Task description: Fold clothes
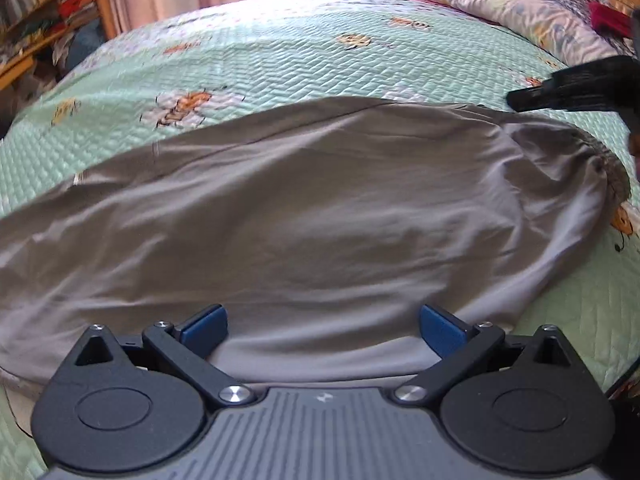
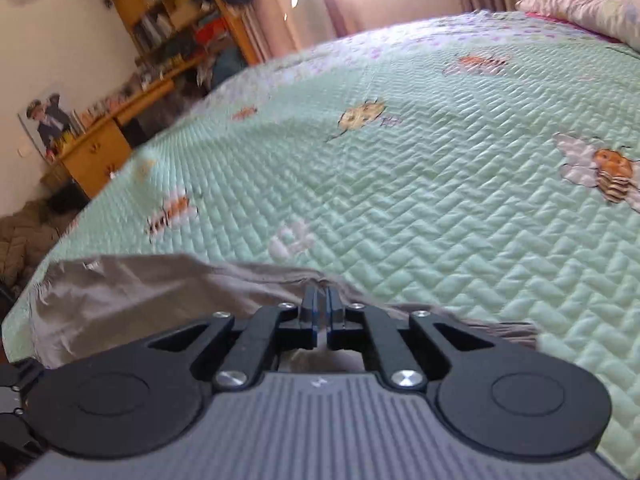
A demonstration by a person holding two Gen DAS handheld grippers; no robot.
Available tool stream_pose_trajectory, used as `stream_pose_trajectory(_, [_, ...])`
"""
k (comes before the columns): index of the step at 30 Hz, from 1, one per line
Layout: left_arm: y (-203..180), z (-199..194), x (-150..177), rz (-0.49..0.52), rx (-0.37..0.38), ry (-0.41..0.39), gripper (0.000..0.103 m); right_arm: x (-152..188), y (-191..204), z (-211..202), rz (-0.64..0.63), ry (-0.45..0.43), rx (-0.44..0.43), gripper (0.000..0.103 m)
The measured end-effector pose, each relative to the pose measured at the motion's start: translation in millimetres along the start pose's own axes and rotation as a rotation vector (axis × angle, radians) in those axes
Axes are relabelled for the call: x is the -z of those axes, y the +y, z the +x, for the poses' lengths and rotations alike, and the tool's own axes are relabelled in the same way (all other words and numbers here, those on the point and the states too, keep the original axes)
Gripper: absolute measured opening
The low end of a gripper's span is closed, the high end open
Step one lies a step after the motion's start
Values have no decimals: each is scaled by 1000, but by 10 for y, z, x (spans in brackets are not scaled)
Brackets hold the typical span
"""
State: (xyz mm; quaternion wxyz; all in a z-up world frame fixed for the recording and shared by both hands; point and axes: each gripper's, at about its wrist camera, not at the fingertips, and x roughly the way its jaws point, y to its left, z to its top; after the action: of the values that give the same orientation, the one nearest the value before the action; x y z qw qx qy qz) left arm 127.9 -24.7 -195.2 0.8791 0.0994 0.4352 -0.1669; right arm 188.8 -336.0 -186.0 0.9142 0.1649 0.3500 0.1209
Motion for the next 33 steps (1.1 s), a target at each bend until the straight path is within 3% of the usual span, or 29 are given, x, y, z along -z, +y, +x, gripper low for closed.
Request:
stream_pose_trajectory(2, [-25, 5, 10, 3, -12, 1, 102, 35, -158, 125, 17, 52, 59, 7])
stream_pose_trajectory(3, [-34, 9, 9, 4, -19, 3, 102, 32, -257, 209, 27, 66, 93, 0])
stream_pose_trajectory(5, [-42, 10, -2, 6, -32, 5, 102, 41, -346, 96, 77, 8, 68, 2])
stream_pose_trajectory(6, [-43, 0, -7, 5, -39, 3, 102, 61, -320, -51, 83, -53, 57, 7])
stream_pose_trajectory(9, [-41, -45, -33, -3, -54, -7, 102, 211, -186, -521, 65, -184, 15, 7])
stream_pose_trajectory(12, [-32, -158, -102, -27, -46, -39, 102, 522, -139, -951, 64, -225, -2, 8])
stream_pose_trajectory(14, [-72, -275, -172, -35, -9, -73, 102, 773, -135, -1136, 60, -207, 20, 10])
stream_pose_trajectory(17, [-227, -369, -331, -17, 57, -101, 102, 1112, -187, -1227, 154, -165, 36, 16])
stream_pose_trajectory(21, [-592, -305, -583, 67, 86, -118, 102, 1423, -307, -1204, 321, -186, 53, 42])
stream_pose_trajectory(25, [-979, -99, -855, 142, 96, -113, 102, 1505, -406, -1200, 433, -233, 70, 45])
stream_pose_trajectory(29, [-1223, 118, -1060, 151, 110, -79, 102, 1435, -437, -1320, 346, -314, 121, 45])
stream_pose_trajectory(33, [-1387, 280, -1091, 164, 116, -53, 102, 1280, -496, -1286, 197, -323, 123, 45])
